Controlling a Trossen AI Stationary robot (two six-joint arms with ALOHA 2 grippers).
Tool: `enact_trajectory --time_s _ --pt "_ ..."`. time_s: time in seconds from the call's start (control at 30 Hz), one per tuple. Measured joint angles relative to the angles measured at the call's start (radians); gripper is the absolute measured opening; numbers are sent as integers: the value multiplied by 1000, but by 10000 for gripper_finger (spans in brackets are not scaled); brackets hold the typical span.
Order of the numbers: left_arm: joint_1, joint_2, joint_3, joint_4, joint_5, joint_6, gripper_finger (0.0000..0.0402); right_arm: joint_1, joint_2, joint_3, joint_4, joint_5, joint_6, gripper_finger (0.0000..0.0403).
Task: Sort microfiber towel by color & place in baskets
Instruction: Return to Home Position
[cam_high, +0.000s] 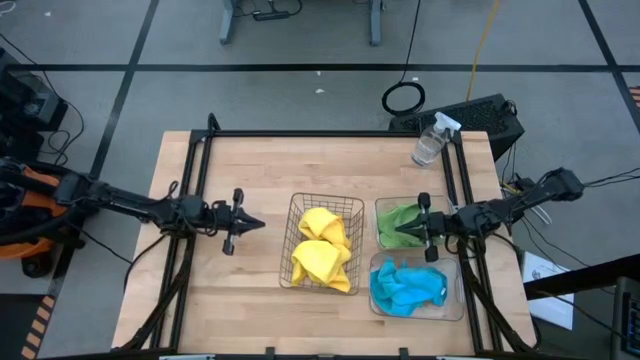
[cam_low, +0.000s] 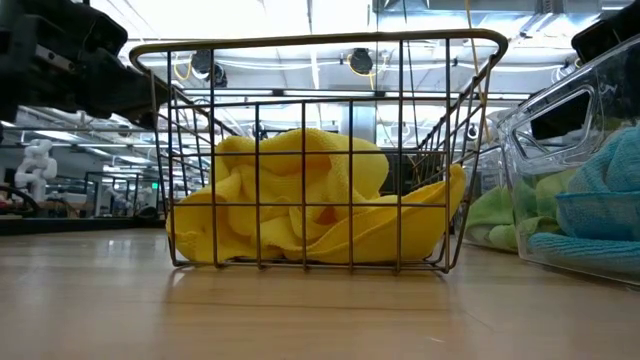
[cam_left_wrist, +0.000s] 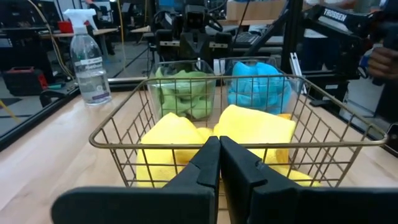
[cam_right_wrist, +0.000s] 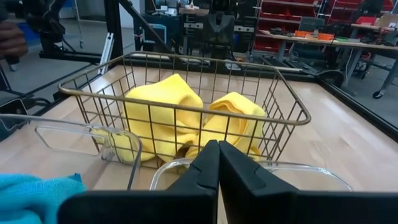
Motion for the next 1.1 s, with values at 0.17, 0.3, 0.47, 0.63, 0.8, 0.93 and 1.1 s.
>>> enact_trajectory --time_s 0.17,0.3,0.47,0.63,0.8,0.93,1.1 --pt "0 -106 0 -98 0 -1 17 0 -63 0 -50 0 -1 0" --pt "-1 -190 0 -172 0 0 17 0 -117 0 -87 -17 -25 0" --pt "-1 -277 0 -265 0 0 17 0 -199 0 -96 -123 -85 0" --pt "0 -355 -1 -340 -5 8 17 0 -261 1 -125 -145 -132 0" --pt "0 -439 -1 -390 -5 7 17 -2 -303 1 -128 -158 -189 0" --pt "0 -508 -1 -443 -5 2 17 -2 -301 1 -129 -159 -194 0" --pt "-1 -587 -2 -501 -5 -1 17 -2 -301 1 -132 -179 -204 0"
